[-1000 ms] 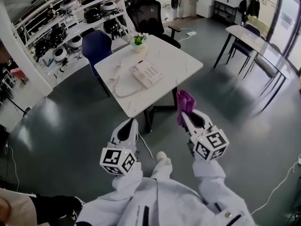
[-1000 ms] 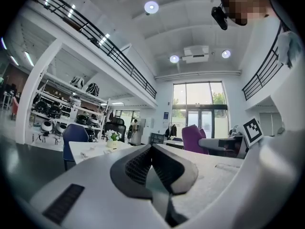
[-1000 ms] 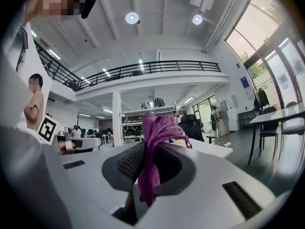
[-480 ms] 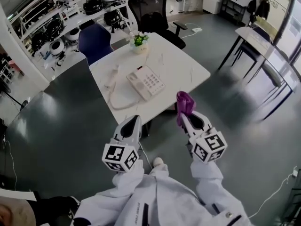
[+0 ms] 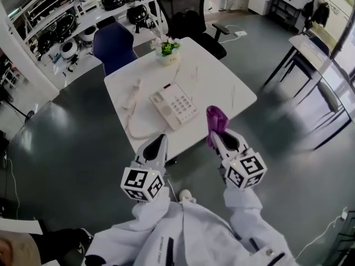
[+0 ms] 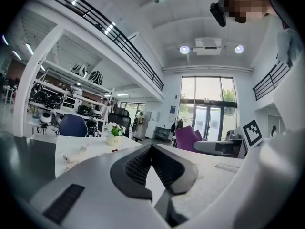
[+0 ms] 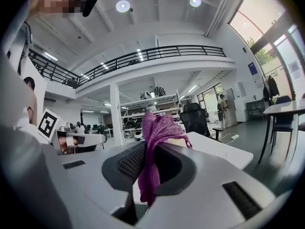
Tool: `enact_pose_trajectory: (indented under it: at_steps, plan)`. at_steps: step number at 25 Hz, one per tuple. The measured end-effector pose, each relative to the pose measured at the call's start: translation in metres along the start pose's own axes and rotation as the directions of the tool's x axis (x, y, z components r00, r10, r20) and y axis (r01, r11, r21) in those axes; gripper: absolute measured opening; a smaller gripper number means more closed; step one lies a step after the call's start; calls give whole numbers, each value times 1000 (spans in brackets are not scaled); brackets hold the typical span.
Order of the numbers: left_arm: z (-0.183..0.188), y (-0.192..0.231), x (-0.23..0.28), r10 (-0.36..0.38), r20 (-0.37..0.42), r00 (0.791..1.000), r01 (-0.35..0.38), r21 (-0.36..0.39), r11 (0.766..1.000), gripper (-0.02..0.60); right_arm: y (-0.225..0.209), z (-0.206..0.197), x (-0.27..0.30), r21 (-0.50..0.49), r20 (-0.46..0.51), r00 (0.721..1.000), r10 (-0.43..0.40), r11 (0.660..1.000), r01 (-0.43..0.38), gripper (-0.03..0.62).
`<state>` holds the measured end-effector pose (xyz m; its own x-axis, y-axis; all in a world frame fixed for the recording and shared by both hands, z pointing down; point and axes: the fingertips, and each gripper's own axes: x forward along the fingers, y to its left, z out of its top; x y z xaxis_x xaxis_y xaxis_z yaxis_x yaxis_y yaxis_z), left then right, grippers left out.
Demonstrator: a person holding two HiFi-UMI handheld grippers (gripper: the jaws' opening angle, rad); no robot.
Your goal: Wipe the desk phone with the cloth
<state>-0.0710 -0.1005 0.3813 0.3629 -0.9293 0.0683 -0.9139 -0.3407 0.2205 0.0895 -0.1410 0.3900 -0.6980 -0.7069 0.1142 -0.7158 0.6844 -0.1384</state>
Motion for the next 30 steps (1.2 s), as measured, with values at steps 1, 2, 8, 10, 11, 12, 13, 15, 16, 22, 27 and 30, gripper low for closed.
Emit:
enact_pose_trajectory:
  at_steps: [1, 2, 8, 10, 11, 12, 13, 15, 16, 22, 27, 30]
  plan:
    - [-1, 4, 3, 7, -2, 1000, -7, -1, 1000, -2, -2, -1, 6, 2, -3, 1000, 7, 1000, -7, 37]
    - [-1, 7, 6, 14, -4, 1000, -14, -4, 1000, -2, -3, -2, 11, 4, -5, 1000, 14, 1000, -14, 37]
    - [-2, 20, 13, 38, -5, 999, -38, -16, 999, -2, -6, -3, 34, 13, -11, 999, 47, 999, -47, 37]
    - [-1, 22, 13, 46, -3, 999, -46, -17, 999, -2, -7, -2, 39, 9, -17, 999, 51, 999, -50, 37]
    - [-1, 25, 13, 55, 1, 998, -55, -18, 998, -2, -8, -1, 42, 4, -18, 998, 54, 999, -54, 37]
    - [0, 28, 13, 68, 5, 998, -68, -18, 998, -2, -8, 1, 46, -2, -20, 998, 60, 998, -60, 37]
    - [1, 32, 13, 82, 10, 997, -82, -17, 996, -3, -7, 2, 51, -10, -23, 997, 70, 997, -70, 37]
    - [3, 39, 15, 105, 19, 994, -105, -17, 994, -2, -8, 4, 60, -24, -29, 995, 91, 996, -91, 37]
    - [3, 43, 16, 116, 20, 993, -115, -18, 993, -2, -9, 6, 65, -28, -30, 995, 100, 995, -101, 37]
    - [-1, 70, 30, 219, 20, 976, -218, -39, 975, -3, -20, 7, 111, -27, -52, 983, 178, 983, -179, 37]
    - [-3, 89, 52, 289, 19, 957, -287, -70, 955, -2, -28, 9, 153, -37, -91, 959, 270, 961, -274, 37]
    - [-8, 100, 63, 331, 9, 943, -329, -94, 940, -3, -31, 6, 178, -42, -123, 938, 323, 943, -330, 37]
